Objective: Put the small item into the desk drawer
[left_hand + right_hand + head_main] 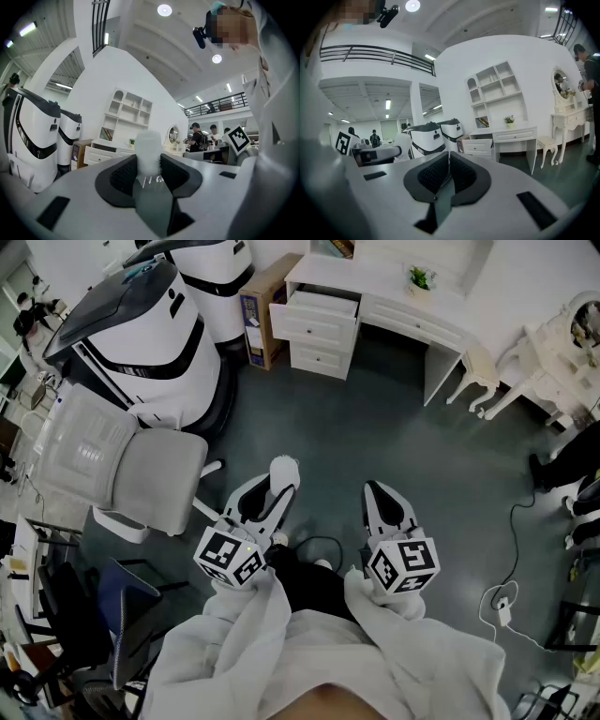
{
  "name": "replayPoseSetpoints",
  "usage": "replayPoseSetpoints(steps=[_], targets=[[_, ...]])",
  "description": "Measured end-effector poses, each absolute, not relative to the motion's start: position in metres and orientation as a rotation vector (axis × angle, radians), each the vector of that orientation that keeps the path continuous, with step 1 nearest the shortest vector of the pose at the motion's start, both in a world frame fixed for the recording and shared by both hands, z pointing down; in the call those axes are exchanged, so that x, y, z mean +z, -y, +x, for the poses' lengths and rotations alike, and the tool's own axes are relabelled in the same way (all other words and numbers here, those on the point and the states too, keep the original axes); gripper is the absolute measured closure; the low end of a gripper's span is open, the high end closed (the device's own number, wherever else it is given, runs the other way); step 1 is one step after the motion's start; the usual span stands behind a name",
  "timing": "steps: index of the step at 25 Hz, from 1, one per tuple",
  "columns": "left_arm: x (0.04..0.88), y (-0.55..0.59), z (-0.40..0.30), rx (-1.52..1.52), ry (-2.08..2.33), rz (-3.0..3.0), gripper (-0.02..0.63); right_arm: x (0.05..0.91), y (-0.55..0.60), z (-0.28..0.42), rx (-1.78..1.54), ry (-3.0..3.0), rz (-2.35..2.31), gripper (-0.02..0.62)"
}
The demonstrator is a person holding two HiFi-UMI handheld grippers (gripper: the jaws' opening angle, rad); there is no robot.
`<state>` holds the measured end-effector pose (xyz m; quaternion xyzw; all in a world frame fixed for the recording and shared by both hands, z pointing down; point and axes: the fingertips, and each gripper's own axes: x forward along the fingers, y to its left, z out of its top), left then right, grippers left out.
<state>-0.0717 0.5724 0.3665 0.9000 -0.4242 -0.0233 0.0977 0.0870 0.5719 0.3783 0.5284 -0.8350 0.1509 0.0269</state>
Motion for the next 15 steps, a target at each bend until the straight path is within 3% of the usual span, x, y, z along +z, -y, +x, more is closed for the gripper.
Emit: replayPoseSetpoints(steps=[15], targets=[[0.372,-0.589,-0.060,-0.034,1.283,2.636,0.440,0.381,-0.586,0.107,0.553,2.567,1.675,0.555]])
